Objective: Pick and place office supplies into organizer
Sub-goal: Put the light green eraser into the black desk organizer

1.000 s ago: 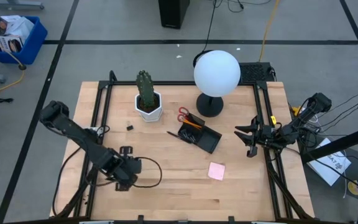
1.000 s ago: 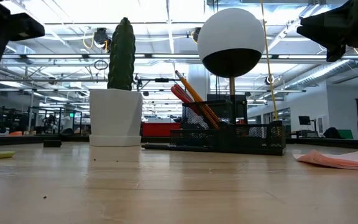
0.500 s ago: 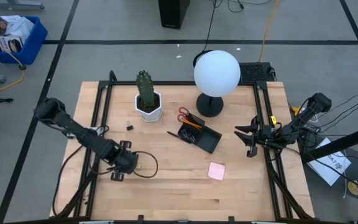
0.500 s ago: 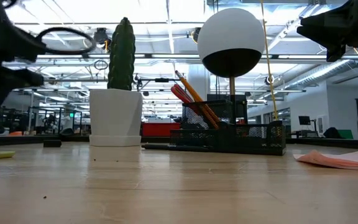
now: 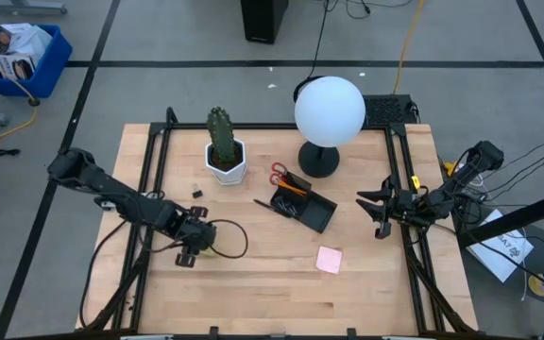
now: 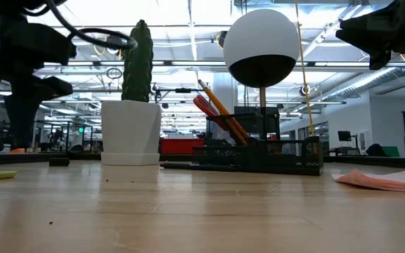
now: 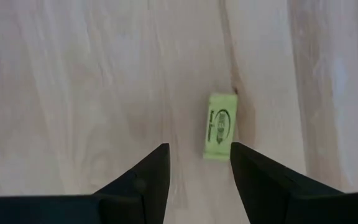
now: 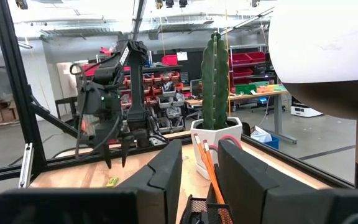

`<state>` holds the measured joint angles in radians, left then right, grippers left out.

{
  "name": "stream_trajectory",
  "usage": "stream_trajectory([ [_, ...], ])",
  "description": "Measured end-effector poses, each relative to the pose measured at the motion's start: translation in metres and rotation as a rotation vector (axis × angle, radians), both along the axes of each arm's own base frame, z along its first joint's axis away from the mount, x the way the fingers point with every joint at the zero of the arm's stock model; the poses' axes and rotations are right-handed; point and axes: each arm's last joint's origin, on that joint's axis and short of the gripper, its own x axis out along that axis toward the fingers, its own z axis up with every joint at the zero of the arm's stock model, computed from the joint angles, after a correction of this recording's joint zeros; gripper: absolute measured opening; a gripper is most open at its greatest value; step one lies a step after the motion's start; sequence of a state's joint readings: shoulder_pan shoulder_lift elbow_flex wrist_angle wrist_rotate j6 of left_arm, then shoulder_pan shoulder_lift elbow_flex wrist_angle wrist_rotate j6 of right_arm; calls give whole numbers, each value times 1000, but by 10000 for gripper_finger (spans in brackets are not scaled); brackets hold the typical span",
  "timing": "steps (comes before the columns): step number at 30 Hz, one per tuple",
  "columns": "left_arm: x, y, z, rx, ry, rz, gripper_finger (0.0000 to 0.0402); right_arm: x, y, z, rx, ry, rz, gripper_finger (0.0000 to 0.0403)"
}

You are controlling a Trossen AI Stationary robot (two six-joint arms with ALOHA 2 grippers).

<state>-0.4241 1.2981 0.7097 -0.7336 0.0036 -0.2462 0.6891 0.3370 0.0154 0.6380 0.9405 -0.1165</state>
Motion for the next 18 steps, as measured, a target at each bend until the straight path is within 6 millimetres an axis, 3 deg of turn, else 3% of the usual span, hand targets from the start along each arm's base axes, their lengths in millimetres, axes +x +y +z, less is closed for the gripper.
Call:
stream_trajectory([
  [11, 7, -8, -16, 5, 44, -63, 175, 0, 0, 0, 0, 0, 0, 100],
  [18, 10, -9, -16, -8, 17, -62, 175, 0, 0, 0, 0, 0, 0, 100],
])
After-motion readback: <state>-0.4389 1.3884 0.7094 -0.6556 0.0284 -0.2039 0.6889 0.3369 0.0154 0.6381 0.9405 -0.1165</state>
